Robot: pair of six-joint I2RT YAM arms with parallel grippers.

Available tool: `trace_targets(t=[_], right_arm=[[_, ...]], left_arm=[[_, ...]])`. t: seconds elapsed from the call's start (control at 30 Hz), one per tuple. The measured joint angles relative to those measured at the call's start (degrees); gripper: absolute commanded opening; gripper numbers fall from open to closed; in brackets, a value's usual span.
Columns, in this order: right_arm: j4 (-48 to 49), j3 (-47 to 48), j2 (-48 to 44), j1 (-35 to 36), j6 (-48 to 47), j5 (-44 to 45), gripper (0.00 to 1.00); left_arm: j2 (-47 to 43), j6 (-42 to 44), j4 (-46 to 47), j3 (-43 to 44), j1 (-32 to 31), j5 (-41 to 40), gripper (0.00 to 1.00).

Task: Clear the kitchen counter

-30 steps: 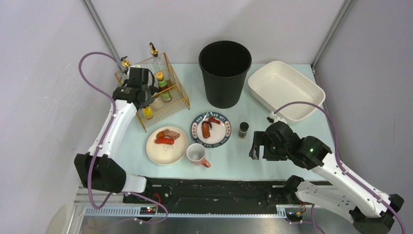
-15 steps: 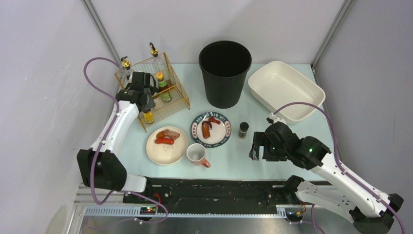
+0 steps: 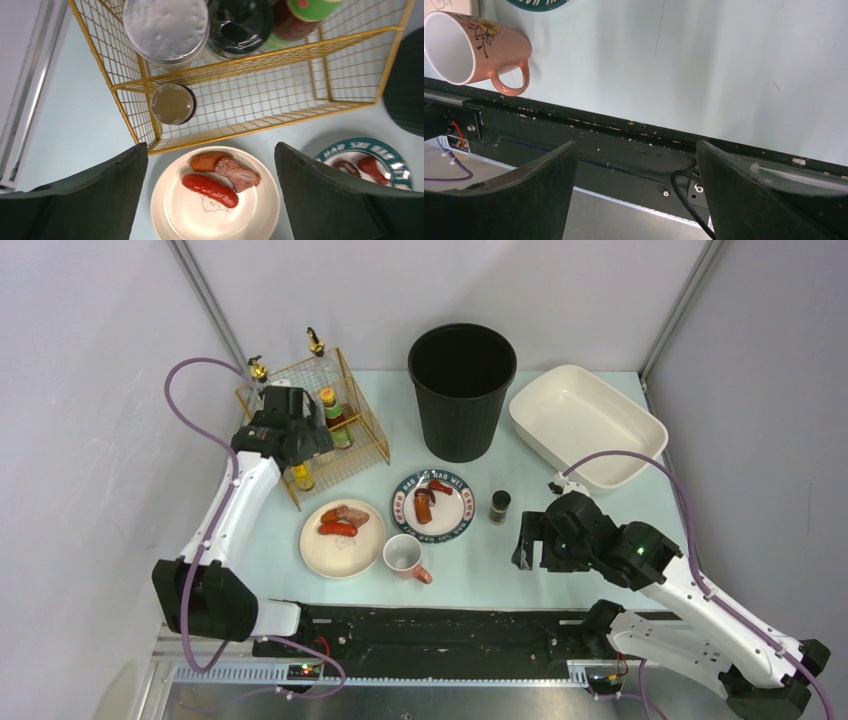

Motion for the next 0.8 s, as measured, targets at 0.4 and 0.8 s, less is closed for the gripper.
trace_targets(t=[0.4,0.8], right_arm=[[-0.07,-0.57,-0.42,0.00,0.07,0.79,0.92],[-0.74,-0.57,-2.60,-0.22,1.11,2.12,0.92]], left_arm=[[-10.86,0.07,0.24,0.96,-2.91,10.88,1.00],[-12.22,1.20,0.20,4.04,-20.48,14.67,1.00]])
